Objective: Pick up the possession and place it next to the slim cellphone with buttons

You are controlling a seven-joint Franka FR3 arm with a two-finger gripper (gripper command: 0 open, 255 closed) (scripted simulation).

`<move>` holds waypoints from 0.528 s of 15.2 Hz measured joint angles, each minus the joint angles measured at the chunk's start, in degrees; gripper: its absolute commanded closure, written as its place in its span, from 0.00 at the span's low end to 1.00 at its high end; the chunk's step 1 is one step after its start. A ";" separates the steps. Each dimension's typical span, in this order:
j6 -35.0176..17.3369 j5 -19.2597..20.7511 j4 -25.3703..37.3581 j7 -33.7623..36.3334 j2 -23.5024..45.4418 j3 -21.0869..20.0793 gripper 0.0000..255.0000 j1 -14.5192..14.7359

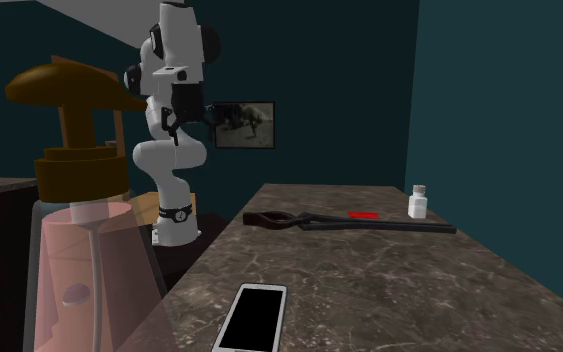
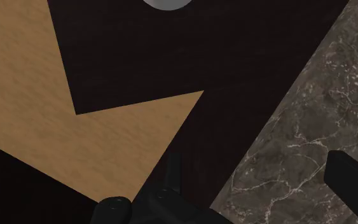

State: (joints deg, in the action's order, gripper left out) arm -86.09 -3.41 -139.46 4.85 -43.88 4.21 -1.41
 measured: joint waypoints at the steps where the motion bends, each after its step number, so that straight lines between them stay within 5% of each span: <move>1: 0.00 0.00 0.00 0.00 0.00 0.00 0.00 0.00; 8: -14.67 -2.67 -4.10 -3.93 5.00 -1.76 0.00 3.99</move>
State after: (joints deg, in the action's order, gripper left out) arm -100.76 -6.08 -143.56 0.92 -38.88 2.45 2.58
